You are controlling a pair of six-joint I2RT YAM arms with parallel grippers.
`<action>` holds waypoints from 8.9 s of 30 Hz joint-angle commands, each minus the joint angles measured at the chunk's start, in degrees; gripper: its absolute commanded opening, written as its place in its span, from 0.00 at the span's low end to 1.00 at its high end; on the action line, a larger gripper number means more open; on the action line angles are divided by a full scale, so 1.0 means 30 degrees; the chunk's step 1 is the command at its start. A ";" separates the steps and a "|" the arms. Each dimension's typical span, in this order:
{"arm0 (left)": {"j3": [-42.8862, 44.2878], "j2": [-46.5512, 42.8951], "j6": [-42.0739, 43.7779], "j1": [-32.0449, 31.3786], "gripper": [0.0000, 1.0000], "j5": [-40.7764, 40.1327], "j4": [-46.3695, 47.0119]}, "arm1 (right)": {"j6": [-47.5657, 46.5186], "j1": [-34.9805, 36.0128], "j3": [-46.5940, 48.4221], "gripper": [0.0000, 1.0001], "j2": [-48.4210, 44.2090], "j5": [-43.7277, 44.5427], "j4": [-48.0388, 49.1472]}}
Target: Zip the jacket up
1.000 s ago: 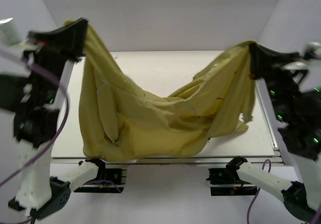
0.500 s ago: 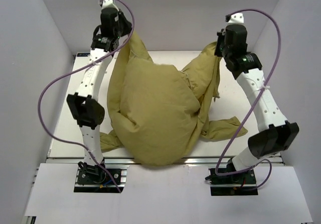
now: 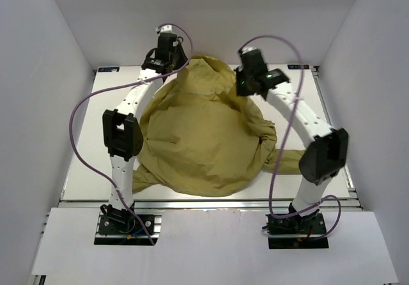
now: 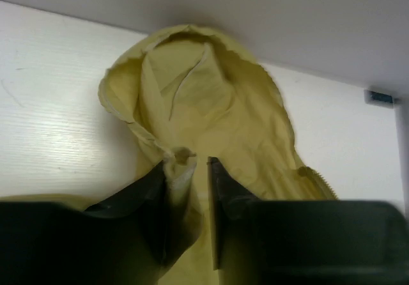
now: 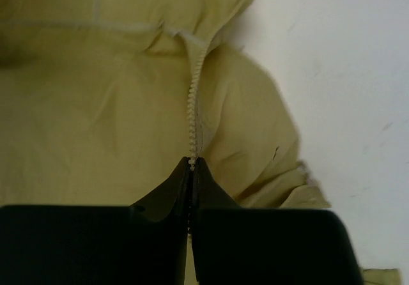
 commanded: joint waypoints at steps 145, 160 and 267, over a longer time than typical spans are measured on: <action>-2.2718 -1.6178 -0.5959 0.7170 0.98 -0.0279 -0.1478 | -0.5198 1.2763 -1.9299 0.37 -0.8626 -0.0314 0.7116; -2.1461 -1.1962 -0.4555 0.7200 0.98 -0.0598 0.0950 | -0.0864 1.1098 -2.2814 0.89 -1.5216 -0.0045 1.0660; -2.2863 -1.4187 -0.3937 -0.8363 0.98 0.1972 -0.3013 | 0.4559 0.1695 -2.3316 0.45 -0.8158 0.0506 1.0805</action>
